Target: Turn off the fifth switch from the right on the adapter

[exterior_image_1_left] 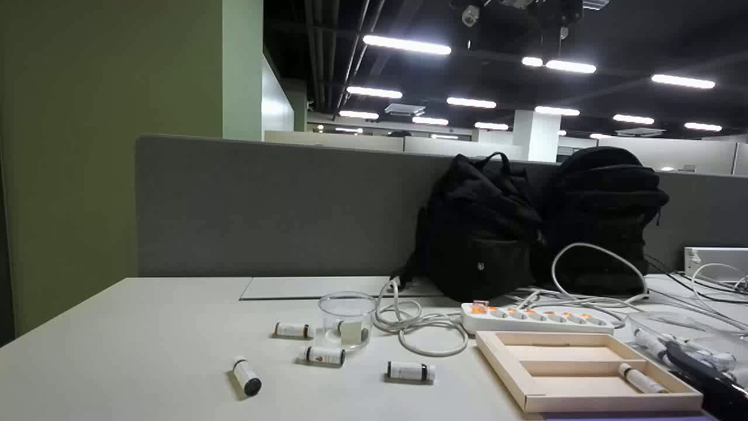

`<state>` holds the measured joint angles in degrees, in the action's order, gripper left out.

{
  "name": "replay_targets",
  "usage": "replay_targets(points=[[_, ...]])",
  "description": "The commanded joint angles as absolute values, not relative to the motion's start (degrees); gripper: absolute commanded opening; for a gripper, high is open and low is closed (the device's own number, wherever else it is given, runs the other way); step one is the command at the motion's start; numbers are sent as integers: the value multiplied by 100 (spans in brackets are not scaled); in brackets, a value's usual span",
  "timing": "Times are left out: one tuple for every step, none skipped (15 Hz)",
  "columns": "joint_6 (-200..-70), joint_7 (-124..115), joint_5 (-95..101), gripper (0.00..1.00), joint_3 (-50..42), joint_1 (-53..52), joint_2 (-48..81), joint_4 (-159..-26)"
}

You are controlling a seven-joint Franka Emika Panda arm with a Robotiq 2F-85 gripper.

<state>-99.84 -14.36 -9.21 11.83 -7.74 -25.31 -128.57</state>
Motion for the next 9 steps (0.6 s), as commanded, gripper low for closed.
replay_targets(points=[[-9976,-1439,-916,100,1176,-780,-2521,-12843],[-9979,-1439,-916,100,1176,-780,-2522,-12843],[-9979,-1439,-916,100,1176,-780,-2523,-12843],[-9979,-1439,-916,100,1176,-780,-2523,-12843],[-9979,-1438,-916,100,1176,-780,-2523,-12843],[-9979,-1438,-916,100,1176,-780,-2523,-12843],[-9979,-1438,-916,100,1176,-780,-2523,-12843],[-9979,-1438,-916,100,1176,-780,-2523,-12843],[-10173,-1275,-913,100,1117,-768,-2488,-12833]])
